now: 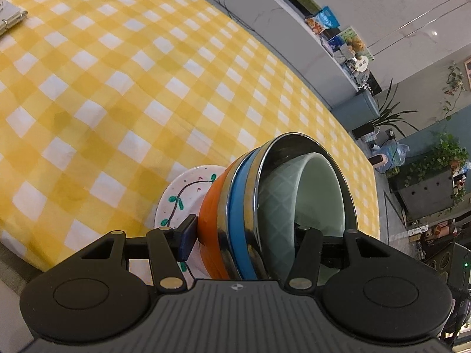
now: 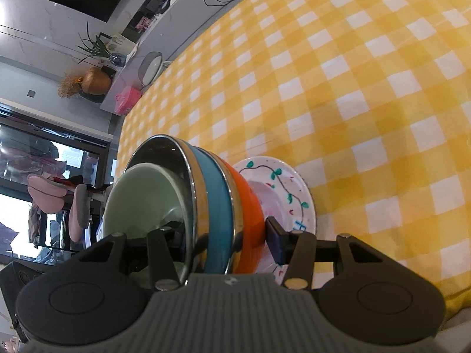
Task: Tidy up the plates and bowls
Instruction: 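Close both grippers on the rim of the nested bowl stack, then lift the bowl stack with both grippers and set it onto the plates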
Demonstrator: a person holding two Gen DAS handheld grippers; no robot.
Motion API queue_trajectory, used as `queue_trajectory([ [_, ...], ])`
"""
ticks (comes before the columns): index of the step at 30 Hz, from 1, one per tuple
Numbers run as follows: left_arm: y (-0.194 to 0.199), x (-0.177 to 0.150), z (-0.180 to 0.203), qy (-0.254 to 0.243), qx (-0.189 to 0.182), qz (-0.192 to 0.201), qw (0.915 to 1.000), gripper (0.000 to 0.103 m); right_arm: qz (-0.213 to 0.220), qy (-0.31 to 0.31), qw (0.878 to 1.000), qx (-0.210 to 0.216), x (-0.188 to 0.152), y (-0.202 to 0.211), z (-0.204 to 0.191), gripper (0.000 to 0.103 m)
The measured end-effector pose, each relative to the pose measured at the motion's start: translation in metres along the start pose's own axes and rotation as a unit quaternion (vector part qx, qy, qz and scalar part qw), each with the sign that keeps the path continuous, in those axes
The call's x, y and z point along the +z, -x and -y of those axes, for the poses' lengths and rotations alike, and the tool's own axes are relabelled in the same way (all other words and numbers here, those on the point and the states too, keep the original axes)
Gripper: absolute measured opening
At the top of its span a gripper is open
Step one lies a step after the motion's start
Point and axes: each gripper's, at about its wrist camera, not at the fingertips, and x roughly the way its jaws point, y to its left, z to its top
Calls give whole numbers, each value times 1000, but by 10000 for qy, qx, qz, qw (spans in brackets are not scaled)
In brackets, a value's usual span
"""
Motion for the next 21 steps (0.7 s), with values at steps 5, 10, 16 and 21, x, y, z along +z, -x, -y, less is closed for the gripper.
queue_trajectory([
  [5,-9,2,-4,33,57,-73,10000,61,-98,-66,9999,-16,3,-9,7,49],
  [10,-17,0,-9,68,106,-144,9998,61,-199,-133,9997,-84,4,-16,15,49],
  [16,-17,-1,-5,-85,136,-75,9998,61,-174,-140,9997,-51,3,-20,19,50],
  [21,-17,0,-6,-27,160,-95,9998,59,-138,80,9998,-149,1,-21,10,57],
])
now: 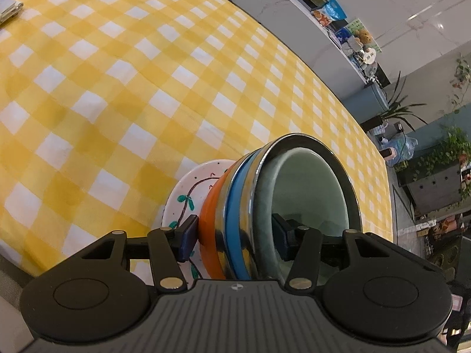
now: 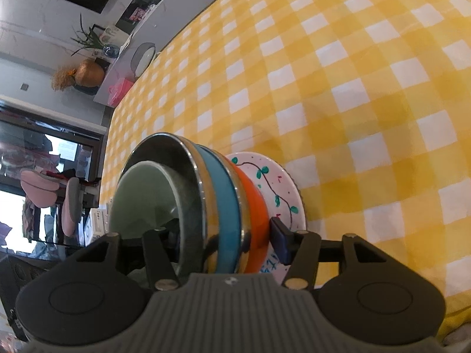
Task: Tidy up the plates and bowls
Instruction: 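Lift the bowl stack with both grippers and set it onto the plates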
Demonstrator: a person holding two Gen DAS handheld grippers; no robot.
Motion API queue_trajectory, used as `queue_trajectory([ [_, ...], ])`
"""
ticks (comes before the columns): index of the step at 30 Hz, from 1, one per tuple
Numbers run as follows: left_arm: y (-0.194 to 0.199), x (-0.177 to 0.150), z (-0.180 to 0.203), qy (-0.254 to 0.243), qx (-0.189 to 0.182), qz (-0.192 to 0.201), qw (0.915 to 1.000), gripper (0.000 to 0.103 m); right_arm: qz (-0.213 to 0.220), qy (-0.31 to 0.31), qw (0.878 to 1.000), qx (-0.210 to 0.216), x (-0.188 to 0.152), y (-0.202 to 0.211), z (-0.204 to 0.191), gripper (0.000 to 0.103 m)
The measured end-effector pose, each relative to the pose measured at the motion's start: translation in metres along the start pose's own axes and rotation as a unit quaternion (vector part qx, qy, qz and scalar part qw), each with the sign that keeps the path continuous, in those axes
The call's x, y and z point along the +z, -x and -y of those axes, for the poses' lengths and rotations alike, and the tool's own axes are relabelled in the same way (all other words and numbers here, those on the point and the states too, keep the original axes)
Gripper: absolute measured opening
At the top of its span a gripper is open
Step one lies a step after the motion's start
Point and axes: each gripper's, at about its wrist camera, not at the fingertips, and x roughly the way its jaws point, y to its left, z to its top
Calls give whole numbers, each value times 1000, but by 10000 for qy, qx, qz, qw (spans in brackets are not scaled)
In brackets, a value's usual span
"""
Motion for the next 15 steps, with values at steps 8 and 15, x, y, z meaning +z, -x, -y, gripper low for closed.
queue_trajectory([
  [8,19,1,4,-77,48,487,9988,66,179,164,9997,-88,-2,4,-11,64],
  [15,45,-7,20,-408,296,887,9948,66,619,454,9969,-148,-6,27,-29,77],
])
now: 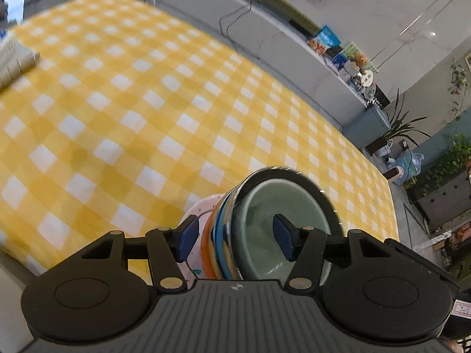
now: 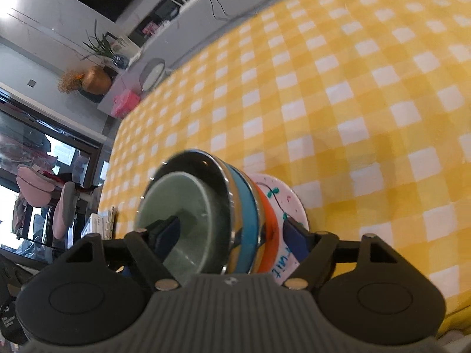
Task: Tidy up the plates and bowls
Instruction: 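Lift the bowl stack with both grippers and set it onto the plates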
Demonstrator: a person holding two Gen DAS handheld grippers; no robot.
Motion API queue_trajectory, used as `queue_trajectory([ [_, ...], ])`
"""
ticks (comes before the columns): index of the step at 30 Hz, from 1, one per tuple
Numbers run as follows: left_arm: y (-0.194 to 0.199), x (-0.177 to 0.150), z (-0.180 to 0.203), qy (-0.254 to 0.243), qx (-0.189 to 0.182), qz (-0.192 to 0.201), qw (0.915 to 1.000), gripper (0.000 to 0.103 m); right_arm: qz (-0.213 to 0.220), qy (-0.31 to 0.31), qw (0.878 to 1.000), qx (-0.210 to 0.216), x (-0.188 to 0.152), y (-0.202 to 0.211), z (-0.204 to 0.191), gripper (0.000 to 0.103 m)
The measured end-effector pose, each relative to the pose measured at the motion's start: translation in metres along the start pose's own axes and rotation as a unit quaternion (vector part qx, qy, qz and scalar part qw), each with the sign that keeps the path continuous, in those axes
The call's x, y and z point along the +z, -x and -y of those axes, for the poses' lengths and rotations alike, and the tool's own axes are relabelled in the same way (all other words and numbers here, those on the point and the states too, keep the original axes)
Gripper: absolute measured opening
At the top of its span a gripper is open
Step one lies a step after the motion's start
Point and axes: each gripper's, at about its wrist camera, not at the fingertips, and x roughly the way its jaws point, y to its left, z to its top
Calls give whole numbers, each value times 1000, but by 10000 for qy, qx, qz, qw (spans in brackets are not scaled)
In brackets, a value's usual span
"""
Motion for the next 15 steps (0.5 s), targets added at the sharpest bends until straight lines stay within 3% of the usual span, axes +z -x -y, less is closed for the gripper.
queue_trajectory([
  [4,27,-4,17,-427,106,453,9980,66,231,279,9993,-116,-6,18,-11,78],
  [7,52,-12,32,-880,208,897,9919,66,471,482,9977,-93,-11,38,-18,78],
  [15,112,-46,73,-2140,465,1925,9565,66,1354,1383,9807,-284,-39,98,-43,80],
])
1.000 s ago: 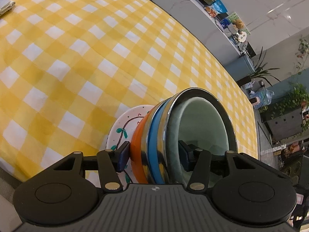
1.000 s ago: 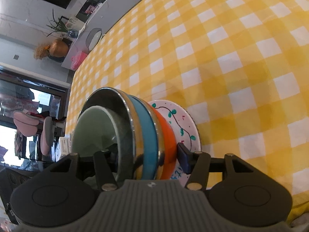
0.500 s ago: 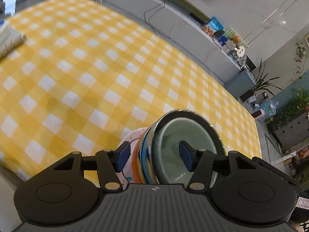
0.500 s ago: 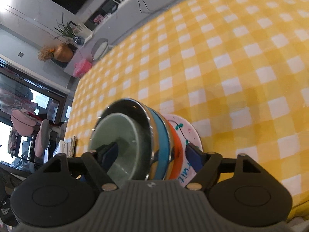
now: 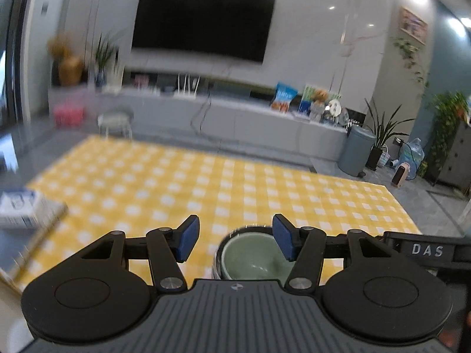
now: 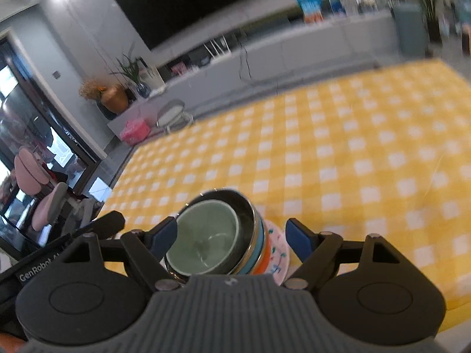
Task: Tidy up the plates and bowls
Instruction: 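Lift the bowl stack with both grippers and set it onto the plates, then open both grippers and withdraw from the bowl stack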
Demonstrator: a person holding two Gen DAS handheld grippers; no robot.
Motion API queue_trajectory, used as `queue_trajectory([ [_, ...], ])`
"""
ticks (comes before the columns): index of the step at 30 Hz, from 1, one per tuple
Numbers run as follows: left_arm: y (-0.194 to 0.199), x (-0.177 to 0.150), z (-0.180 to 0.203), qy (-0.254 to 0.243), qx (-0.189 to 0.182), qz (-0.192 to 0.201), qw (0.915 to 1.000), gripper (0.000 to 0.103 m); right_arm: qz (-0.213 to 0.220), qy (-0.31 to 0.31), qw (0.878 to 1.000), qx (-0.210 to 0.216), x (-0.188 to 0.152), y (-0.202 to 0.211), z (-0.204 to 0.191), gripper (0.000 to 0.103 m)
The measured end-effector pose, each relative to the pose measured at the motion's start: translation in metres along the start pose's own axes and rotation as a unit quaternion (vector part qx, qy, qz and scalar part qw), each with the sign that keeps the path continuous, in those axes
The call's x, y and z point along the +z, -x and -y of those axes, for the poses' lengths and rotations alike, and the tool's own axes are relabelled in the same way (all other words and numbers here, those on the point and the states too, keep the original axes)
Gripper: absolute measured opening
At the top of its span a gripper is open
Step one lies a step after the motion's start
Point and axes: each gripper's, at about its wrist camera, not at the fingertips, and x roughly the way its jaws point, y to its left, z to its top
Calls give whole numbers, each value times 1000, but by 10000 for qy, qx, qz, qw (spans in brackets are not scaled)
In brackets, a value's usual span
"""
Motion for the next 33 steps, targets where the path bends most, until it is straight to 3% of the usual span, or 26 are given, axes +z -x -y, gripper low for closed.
queue_trajectory([
  [5,27,-4,20,-512,184,487,9973,66,604,652,9960,-92,-11,40,-14,81],
  [9,41,-14,33,-776,403,755,9933,66,1079,1198,9867,-219,-27,70,-22,88],
  [11,44,-21,35,-841,444,799,9923,66,1292,1373,9815,-321,-35,83,-23,88],
  [13,45,-26,37,-884,454,807,9918,66,1544,1472,9759,-461,-46,92,-24,97],
  [15,45,-32,39,-916,461,793,9916,66,1777,1556,9701,-553,-55,99,-25,99],
  [19,39,-46,43,-1027,521,745,9906,68,1838,1594,9679,-633,-68,101,-18,99],
  [23,28,-62,50,-1297,673,495,9880,80,1856,1470,9691,-699,-77,97,-10,99],
  [26,13,-70,51,-1399,631,58,9881,80,1781,1479,9690,-858,-79,84,-7,99],
  [30,-7,-76,48,-1303,618,-535,9881,80,1297,1467,9750,-1048,-87,61,2,99],
  [33,-21,-79,41,-1242,605,-955,9858,80,882,1285,9834,-930,-90,44,10,99],
])
